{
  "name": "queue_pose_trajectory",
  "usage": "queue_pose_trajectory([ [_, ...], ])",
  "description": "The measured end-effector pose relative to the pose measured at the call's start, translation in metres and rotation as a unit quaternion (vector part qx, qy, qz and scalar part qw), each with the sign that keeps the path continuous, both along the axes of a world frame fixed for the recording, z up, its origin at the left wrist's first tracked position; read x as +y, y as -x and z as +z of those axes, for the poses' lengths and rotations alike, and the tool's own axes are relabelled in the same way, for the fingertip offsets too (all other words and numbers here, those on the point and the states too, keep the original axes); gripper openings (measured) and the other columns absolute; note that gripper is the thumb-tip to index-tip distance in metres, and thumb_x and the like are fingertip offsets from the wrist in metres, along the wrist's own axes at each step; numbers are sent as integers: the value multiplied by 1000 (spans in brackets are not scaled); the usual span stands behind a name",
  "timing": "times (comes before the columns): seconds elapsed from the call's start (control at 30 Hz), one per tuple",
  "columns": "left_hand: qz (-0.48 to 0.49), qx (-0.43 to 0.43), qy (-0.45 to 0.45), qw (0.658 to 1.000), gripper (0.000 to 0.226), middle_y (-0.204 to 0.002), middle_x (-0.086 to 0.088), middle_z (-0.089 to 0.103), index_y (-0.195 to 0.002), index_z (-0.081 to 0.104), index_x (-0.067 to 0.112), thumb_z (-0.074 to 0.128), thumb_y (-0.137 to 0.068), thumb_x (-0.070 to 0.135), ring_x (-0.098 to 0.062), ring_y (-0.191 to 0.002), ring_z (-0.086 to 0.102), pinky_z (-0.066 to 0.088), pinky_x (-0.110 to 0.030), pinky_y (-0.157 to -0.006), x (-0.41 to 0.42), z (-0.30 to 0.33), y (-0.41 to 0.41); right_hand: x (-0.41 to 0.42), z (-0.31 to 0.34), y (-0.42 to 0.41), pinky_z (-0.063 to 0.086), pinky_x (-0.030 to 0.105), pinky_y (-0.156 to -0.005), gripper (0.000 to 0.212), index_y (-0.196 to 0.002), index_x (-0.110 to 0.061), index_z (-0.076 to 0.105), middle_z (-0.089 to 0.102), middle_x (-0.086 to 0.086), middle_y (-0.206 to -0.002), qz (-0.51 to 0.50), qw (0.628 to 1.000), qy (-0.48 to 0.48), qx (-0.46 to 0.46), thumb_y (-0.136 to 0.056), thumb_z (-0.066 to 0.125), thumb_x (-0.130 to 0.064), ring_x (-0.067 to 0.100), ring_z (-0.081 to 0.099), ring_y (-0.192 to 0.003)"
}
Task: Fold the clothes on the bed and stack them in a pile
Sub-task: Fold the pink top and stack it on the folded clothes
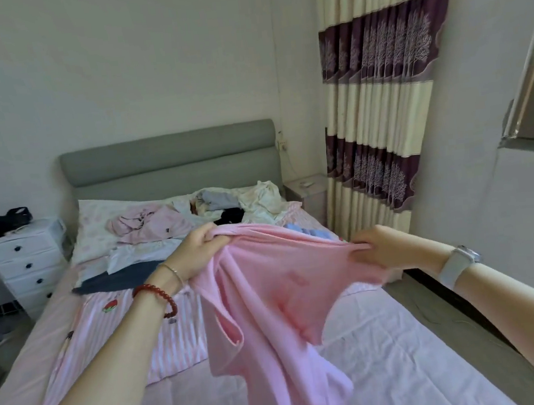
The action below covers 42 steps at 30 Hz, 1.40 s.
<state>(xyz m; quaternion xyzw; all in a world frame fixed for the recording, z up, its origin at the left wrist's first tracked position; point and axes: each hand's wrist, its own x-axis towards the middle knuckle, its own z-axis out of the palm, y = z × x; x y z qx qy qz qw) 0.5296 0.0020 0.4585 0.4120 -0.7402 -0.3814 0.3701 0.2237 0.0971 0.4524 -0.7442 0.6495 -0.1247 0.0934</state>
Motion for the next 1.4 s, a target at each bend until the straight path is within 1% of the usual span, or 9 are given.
queue_pose_trajectory([
  [0.17, 3, -64, 38, 997, 35, -65, 0, 32, -70, 35, 12, 68, -82, 11, -13, -61, 29, 23, -23, -55, 9, -10, -27, 8, -1, -1, 35, 8, -46, 32, -63, -26, 56, 53, -9, -59, -51, 959, 125, -251, -84, 62, -3, -4, 47, -48],
  [0.37, 28, 112, 55, 992, 35, -53, 15, 42, -64, 45, 16, 80, -65, 18, -2, -53, 37, 31, -13, -51, 36, 0, -38, 11, 12, -37, 40, 24, -51, 20, -72, -15, 58, 55, 3, -66, -85, 810, 224, -534, -87, 57, -2, 13, 50, -61],
  [0.53, -43, 204, 19, 978, 50, -60, 10, 51, -57, 51, 27, 88, -34, 51, -1, -58, 50, 40, -9, -52, 50, 37, -55, 16, 61, -48, 46, 17, -50, 11, -73, -12, 55, 59, -1, -62, 82, 697, 136, -699, -80, 57, -3, 10, 55, -55],
  [0.8, -28, 153, -58, 986, 29, -63, 8, 56, -68, 58, 25, 78, -49, 35, -5, -59, 51, 40, -13, -55, 23, 14, -61, -21, 47, -38, 46, 17, -49, 33, -62, -15, 65, 61, 1, -59, 41, 744, 65, -663, -85, 48, 3, 11, 57, -52],
  [0.97, 39, -72, -97, 992, 31, -87, 0, 69, -91, 61, 17, 81, -67, 18, -13, -85, 60, 45, -15, -71, -28, -56, -63, -74, -33, -21, 33, 16, -39, 17, -67, -4, 56, 47, 5, -56, -146, 867, 0, -476, -80, 67, -7, 8, 43, -43],
  [1.1, 174, -261, -24, 949, 29, -111, -2, 64, -109, 62, 15, 68, -81, 22, -23, -104, 57, 46, -33, -88, -85, -130, -43, -138, -110, -21, 31, 18, -38, 25, -61, -4, 51, 39, 4, -54, -251, 868, 3, -428, -82, 64, -8, 17, 35, -50],
  [1.17, 251, -234, -23, 939, 41, -128, -8, 55, -127, 51, 14, 59, -86, 16, -28, -118, 48, 42, -40, -97, -111, -170, -32, -169, -149, -29, 50, 20, -51, 12, -94, 5, 60, 53, 11, -70, -286, 821, -7, -493, -87, 58, -4, 21, 49, -60],
  [1.23, 292, -188, -62, 936, 50, -136, -13, 46, -135, 41, 13, 56, -88, 16, -31, -125, 41, 37, -41, -103, -125, -217, -24, -189, -197, -36, 51, 35, -85, 47, -136, -2, 37, 54, 17, -119, -297, 817, -42, -493, -91, 53, -6, 26, 57, -95],
  [1.4, 273, -189, -245, 911, 46, -126, -23, 52, -127, 48, 1, 60, -84, 13, -36, -114, 51, 40, -36, -93, -64, -380, -25, -131, -358, -49, 41, 43, -100, 52, -138, -6, 38, 48, 18, -134, -288, 871, -174, -357, -89, 56, -6, 32, 55, -114],
])
